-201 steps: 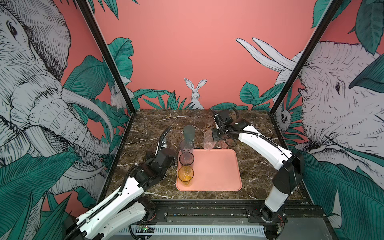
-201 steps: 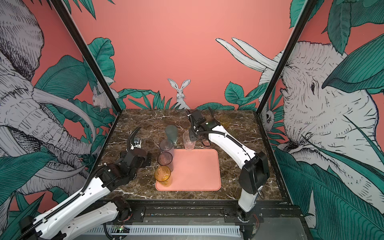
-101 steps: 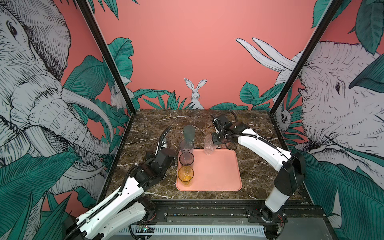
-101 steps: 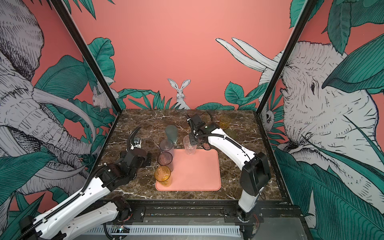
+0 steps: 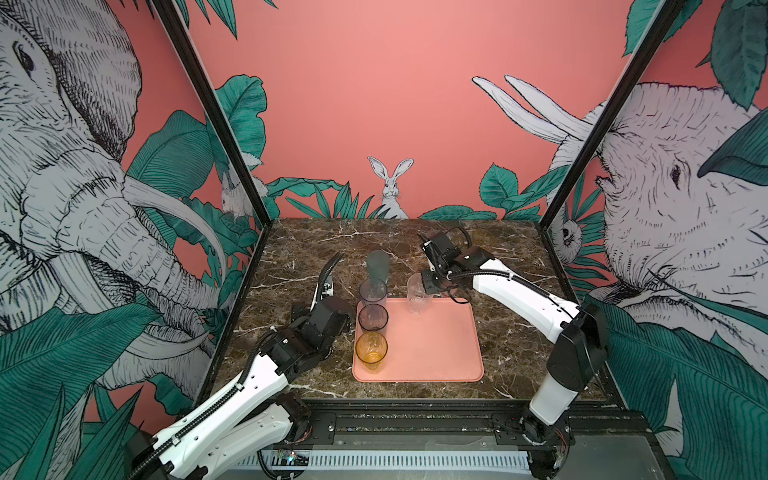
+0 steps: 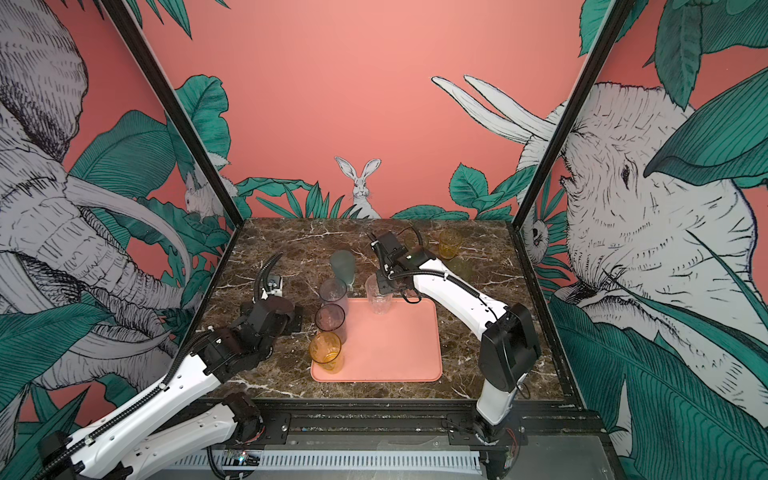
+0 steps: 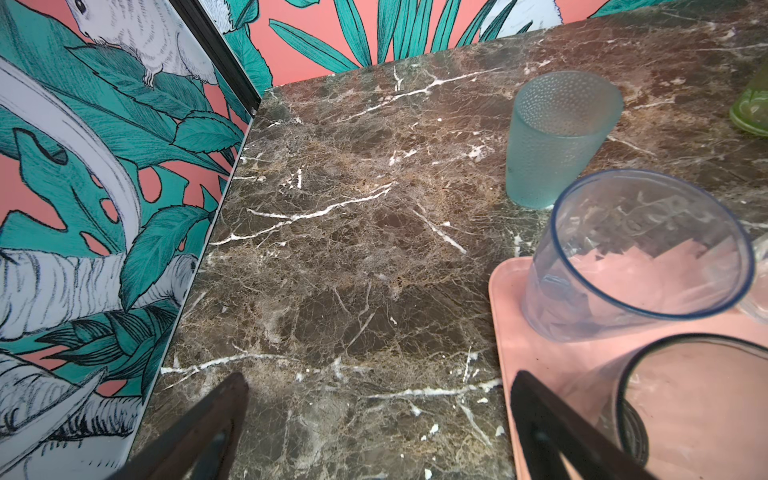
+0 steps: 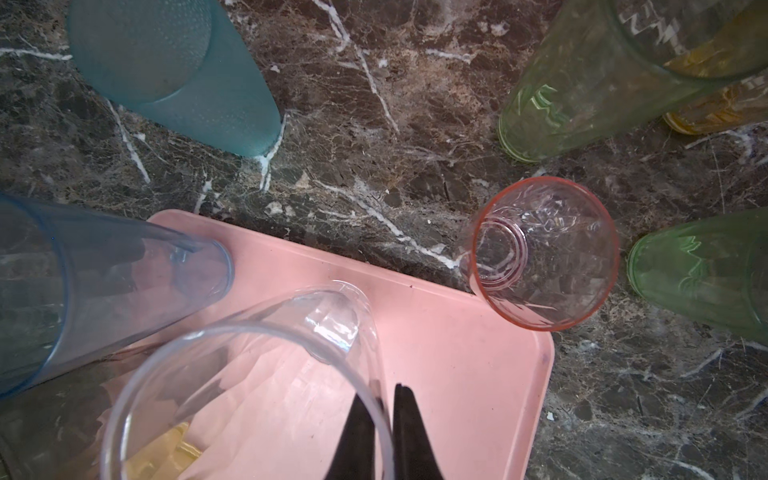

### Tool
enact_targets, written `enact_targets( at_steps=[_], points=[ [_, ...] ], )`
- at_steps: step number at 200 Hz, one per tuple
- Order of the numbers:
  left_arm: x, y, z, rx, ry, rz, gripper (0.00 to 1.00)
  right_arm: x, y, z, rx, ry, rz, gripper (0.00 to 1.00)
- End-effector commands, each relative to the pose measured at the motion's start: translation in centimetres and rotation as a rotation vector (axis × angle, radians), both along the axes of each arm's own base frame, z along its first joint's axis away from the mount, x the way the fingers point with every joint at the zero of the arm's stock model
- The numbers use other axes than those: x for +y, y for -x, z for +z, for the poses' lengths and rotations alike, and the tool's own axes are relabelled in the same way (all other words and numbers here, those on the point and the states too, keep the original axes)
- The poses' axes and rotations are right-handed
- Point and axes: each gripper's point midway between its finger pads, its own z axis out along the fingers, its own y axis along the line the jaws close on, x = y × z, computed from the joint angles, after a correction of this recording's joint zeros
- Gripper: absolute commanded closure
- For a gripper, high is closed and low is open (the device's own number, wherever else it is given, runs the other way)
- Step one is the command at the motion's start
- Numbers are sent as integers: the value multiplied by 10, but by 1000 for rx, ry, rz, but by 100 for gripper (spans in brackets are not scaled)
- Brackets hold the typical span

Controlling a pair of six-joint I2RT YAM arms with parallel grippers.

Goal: Place the glasses into the tray
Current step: 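Carry the clear cup with the right gripper toward the tray, then lower the clear cup onto the tray's far edge and open the right gripper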

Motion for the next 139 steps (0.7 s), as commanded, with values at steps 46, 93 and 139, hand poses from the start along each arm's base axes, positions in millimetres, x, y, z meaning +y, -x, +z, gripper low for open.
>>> enact_targets(
  at_steps=[46,93,139],
  points=[
    [4,1,-3,-6,11,20,1,5,-3,-15,7,8,-4,100],
    [5,1,-1,-10,4,25,1,4,-6,-17,-3,24,-6,100],
    [4,1,-3,-6,9,22,1,4,-6,-22,4,34,-7,100]
  ],
)
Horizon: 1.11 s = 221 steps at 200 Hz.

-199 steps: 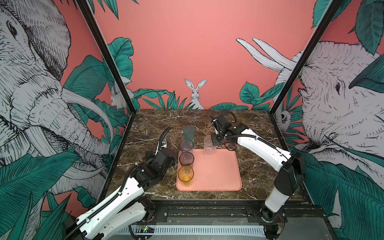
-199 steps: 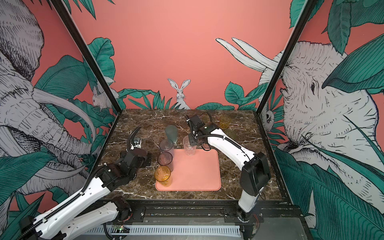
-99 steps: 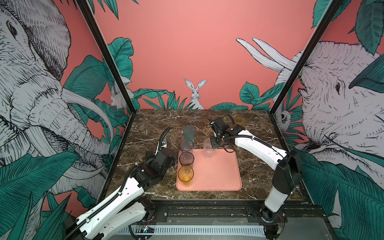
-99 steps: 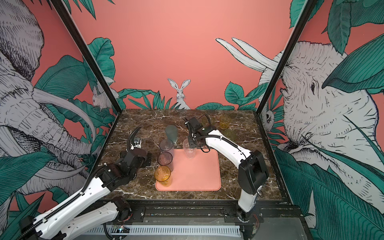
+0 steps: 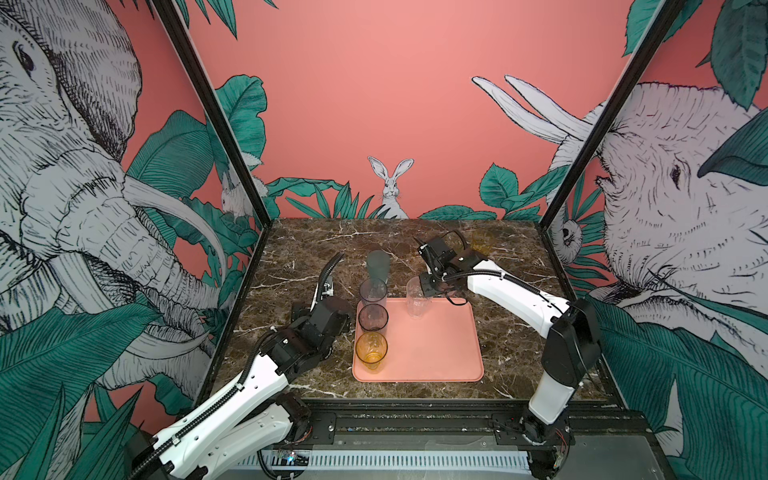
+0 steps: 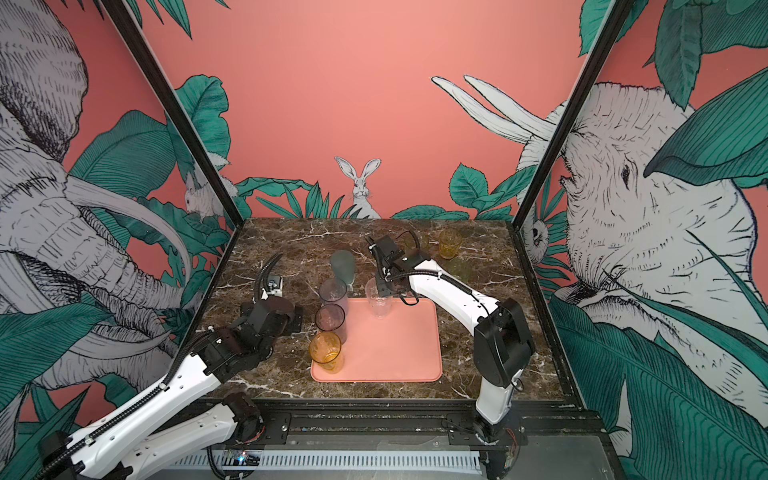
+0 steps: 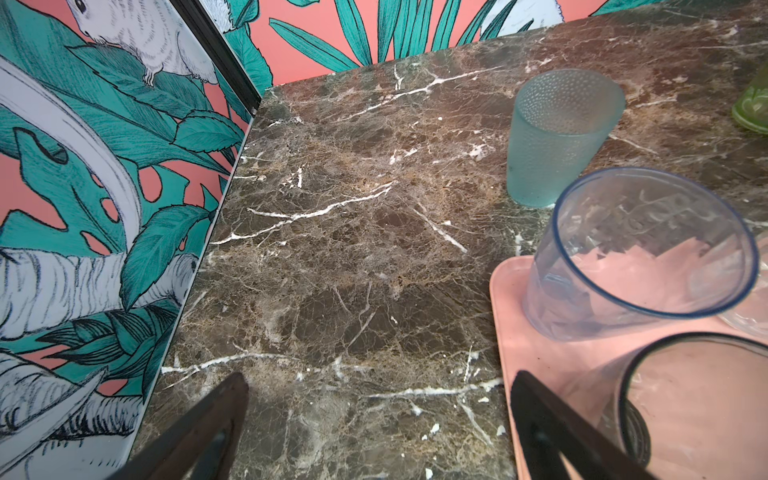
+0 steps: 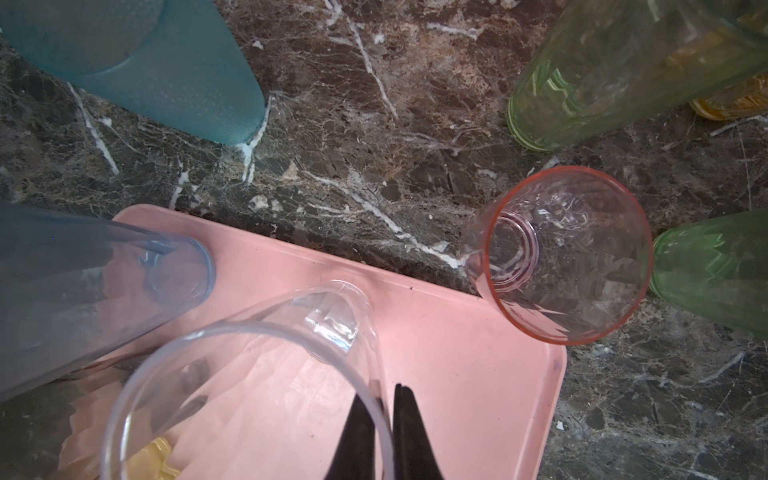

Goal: Place the glasses into the tray
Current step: 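Lower the clear cup onto the tray's far edge and open the right gripper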

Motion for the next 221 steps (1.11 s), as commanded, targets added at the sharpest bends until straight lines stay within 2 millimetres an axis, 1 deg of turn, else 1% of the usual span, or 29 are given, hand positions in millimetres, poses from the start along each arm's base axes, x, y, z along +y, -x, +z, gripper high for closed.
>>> enact_targets(
  at_steps=[1,35,79,101,126,140,153,189,221],
  points=[
    [4,0,-3,-6,12,21,1,2,-3,-4,-13,13,-4,100],
    [3,0,-3,-4,12,20,1,1,-3,-8,-5,20,-7,100],
    [4,1,-3,-7,12,22,1,3,-3,-13,5,21,-6,97],
    [4,1,-3,-5,15,22,1,3,-2,-14,9,19,-4,86],
    [4,1,-4,-5,15,24,1,4,-2,-14,9,17,-3,66],
    [4,1,-4,-4,12,23,1,3,-2,-11,6,15,-4,56],
    [4,1,-4,-5,11,24,1,4,-2,-8,3,10,-3,48],
    [5,1,-3,-9,11,25,1,4,-3,5,-17,1,0,39],
    [5,1,-1,-12,14,24,1,3,-8,25,-63,1,8,32]
  ],
)
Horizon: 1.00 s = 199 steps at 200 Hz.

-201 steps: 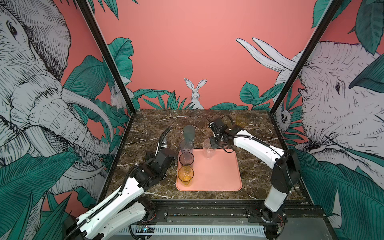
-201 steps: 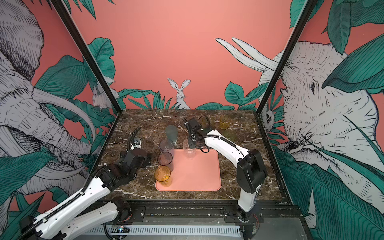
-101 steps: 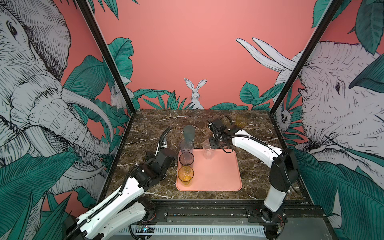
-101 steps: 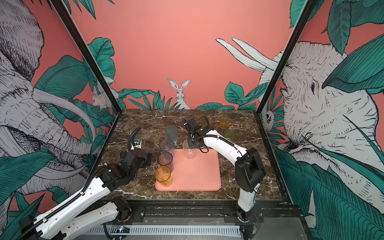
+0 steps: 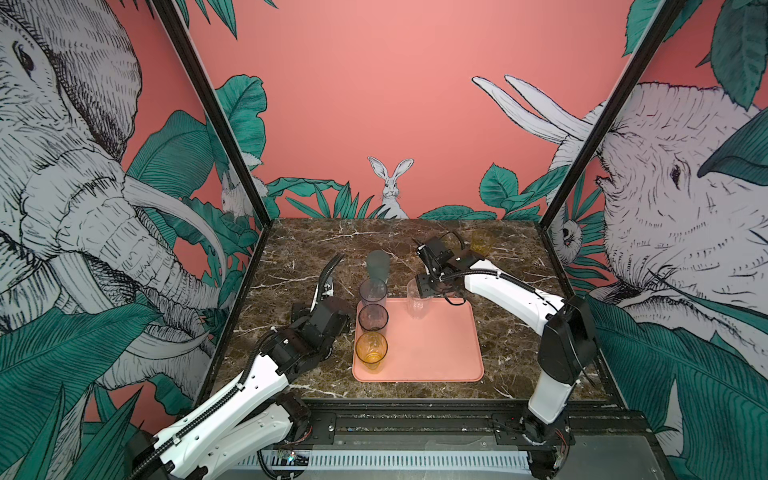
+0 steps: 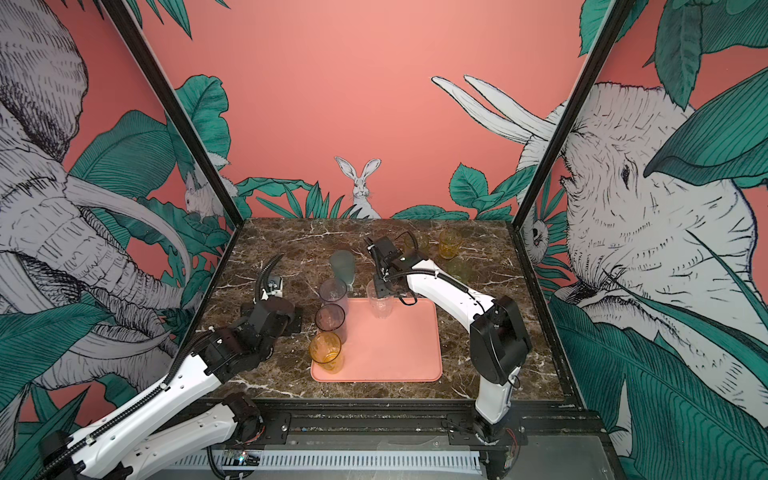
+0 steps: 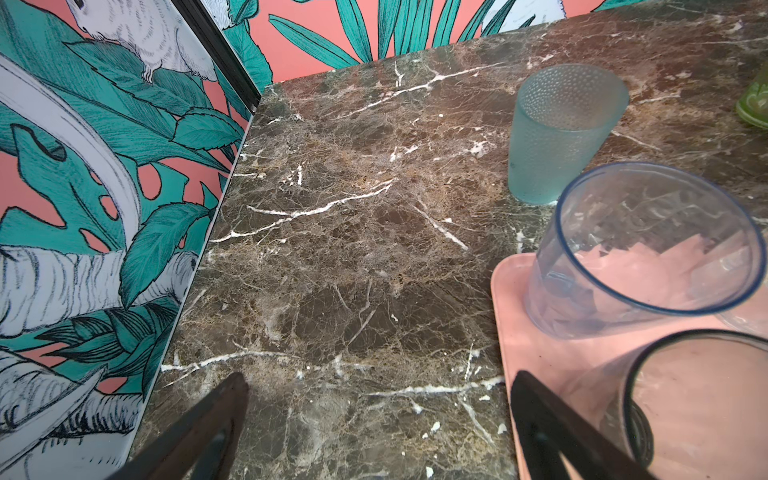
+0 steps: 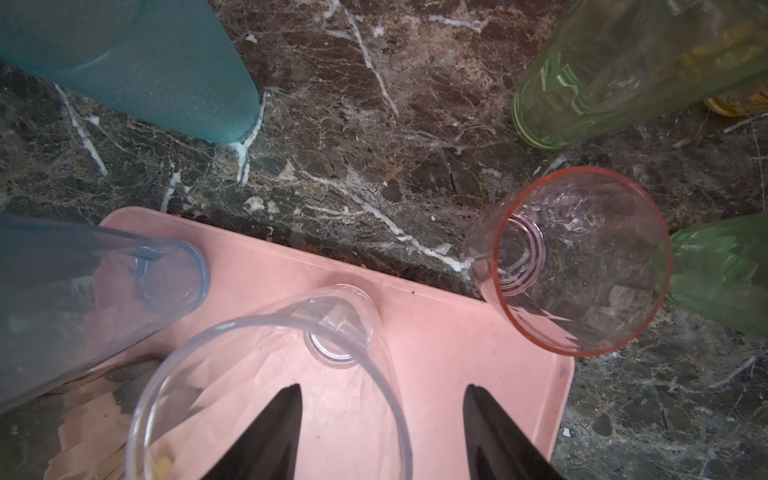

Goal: Place the glasses into the tray
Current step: 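Lower the clear cup onto the tray's far edge and open the right gripper, then move the right gripper over the frosted teal cup beyond the tray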

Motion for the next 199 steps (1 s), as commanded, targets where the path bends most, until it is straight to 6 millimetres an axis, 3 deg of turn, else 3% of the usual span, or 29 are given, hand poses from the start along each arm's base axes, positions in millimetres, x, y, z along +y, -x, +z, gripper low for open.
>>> enact_targets(
  at_steps=[1,82,158,199],
  points=[
    [4,1,1,-16,15,23,1,0,-5,31,-73,-6,8,32],
    [5,0,8,-31,18,23,1,18,-25,76,-183,-79,41,31],
    [6,0,12,-36,21,26,1,46,-52,84,-190,-101,51,30],
    [7,1,12,-35,22,30,1,61,-65,78,-188,-109,62,29]
  ],
)
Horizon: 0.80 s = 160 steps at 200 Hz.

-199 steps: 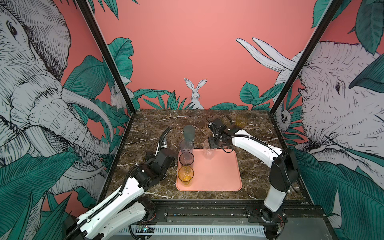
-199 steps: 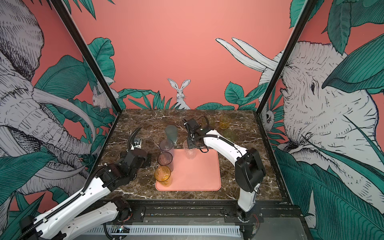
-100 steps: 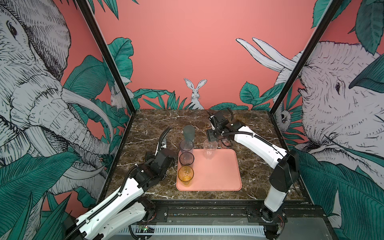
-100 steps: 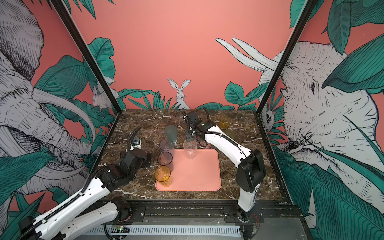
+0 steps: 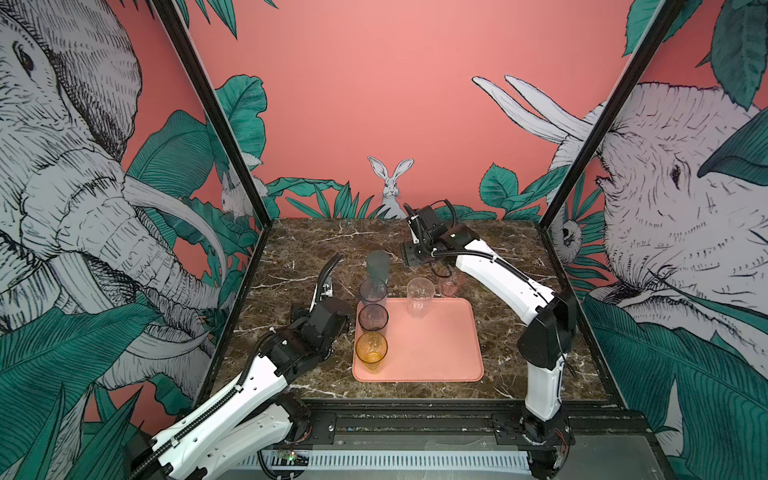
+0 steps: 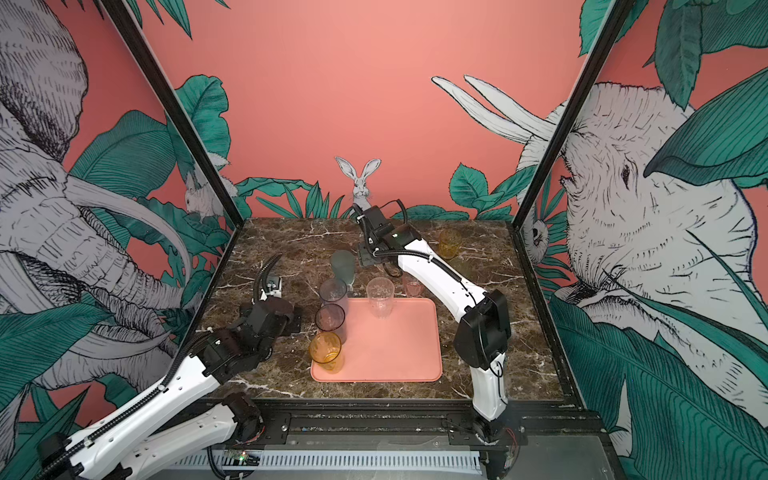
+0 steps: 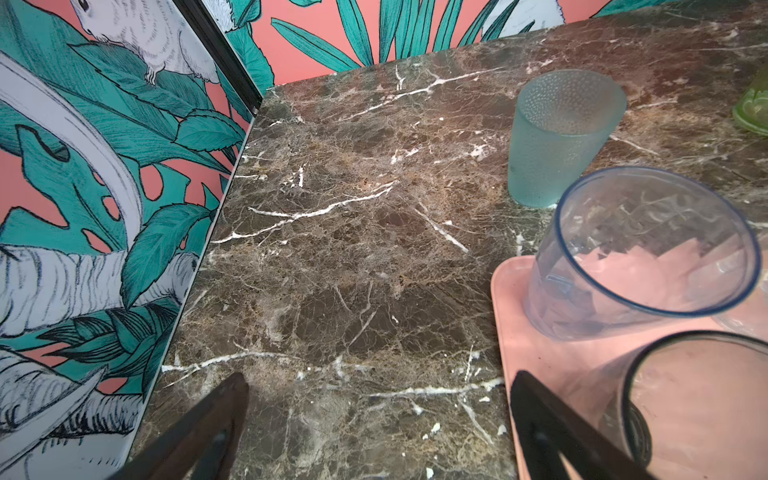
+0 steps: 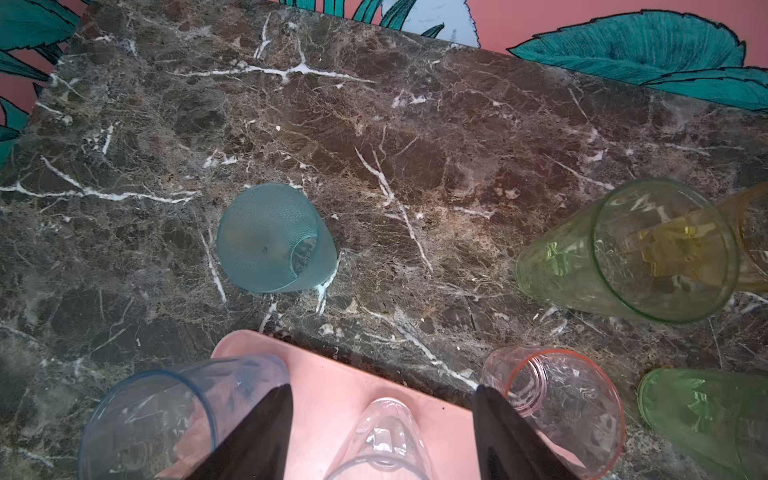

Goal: Place the glasses into the tray
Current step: 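Move the right gripper over the frosted teal cup beyond the tray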

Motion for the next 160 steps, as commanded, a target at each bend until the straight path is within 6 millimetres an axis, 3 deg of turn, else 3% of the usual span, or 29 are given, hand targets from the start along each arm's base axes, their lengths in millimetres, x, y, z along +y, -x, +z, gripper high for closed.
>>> enact_targets(
  at_steps=[1,65,108,160],
  points=[
    [6,0,9,-26,17,28,1,9,-1,1,2,4,25,29],
    [9,5,10,-21,27,36,2,28,-19,-17,33,3,27,29],
    [13,8,12,-27,32,42,2,33,-26,-14,-15,28,-12,29],
    [15,10,7,-17,40,52,2,46,-32,-24,14,9,-4,29]
  ],
)
